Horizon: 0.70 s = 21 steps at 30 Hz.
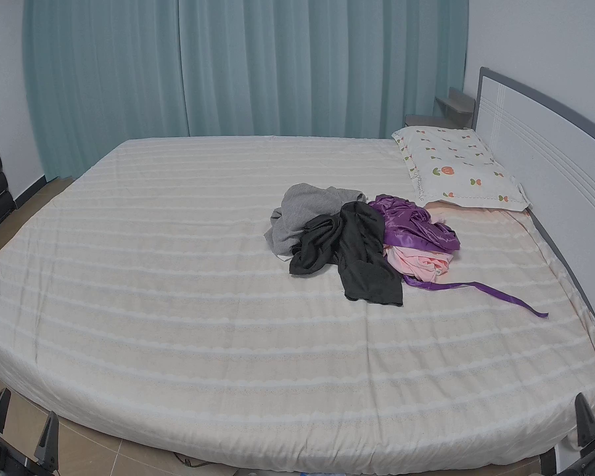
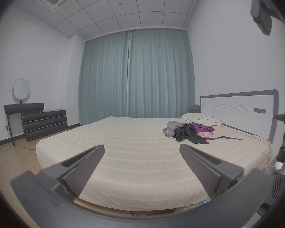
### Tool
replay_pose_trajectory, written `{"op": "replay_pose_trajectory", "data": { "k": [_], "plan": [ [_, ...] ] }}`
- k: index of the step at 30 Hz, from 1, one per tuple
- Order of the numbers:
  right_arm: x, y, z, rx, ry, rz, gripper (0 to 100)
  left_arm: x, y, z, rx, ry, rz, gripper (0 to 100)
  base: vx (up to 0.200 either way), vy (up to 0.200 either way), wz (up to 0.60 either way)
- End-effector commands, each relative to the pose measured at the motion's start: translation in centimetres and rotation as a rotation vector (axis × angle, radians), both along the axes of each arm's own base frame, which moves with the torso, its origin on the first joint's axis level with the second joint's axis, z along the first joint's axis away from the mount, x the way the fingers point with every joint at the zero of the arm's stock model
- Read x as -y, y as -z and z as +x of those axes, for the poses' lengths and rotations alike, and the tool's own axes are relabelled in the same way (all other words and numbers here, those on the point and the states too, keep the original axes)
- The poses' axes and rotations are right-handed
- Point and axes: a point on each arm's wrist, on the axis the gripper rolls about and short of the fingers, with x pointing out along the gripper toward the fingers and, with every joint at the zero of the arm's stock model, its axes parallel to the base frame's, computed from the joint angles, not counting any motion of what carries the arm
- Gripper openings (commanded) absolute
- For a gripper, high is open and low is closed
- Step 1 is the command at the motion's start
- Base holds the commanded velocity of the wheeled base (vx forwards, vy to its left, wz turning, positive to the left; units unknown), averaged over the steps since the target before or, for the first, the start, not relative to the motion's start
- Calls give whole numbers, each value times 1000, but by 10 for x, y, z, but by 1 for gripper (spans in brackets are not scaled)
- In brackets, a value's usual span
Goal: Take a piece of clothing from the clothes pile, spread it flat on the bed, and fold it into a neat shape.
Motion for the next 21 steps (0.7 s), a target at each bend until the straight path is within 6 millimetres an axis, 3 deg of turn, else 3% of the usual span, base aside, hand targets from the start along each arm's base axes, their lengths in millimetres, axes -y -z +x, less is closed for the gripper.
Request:
{"op": "replay_pose_trajectory", "data": {
  "k": [1,7,10,11,12,21],
  "plan": [
    [0,-63,6,19,-17,63,100,0,5,0,0,0,0,100,0,0,0],
    [-2,-53,33,-191,-112,61,100,0,5,0,-2,0,0,100,0,0,0],
    [-6,-57,67,-340,-161,71,100,0,5,0,-2,0,0,100,0,0,0],
    [-6,-57,67,-340,-161,71,100,0,5,0,-2,0,0,100,0,0,0],
    [-10,-61,89,-398,-183,77,100,0,5,0,-2,0,0,100,0,0,0],
    [-26,-48,196,-609,-164,193,100,0,5,0,-2,0,0,100,0,0,0]
  ]
}}
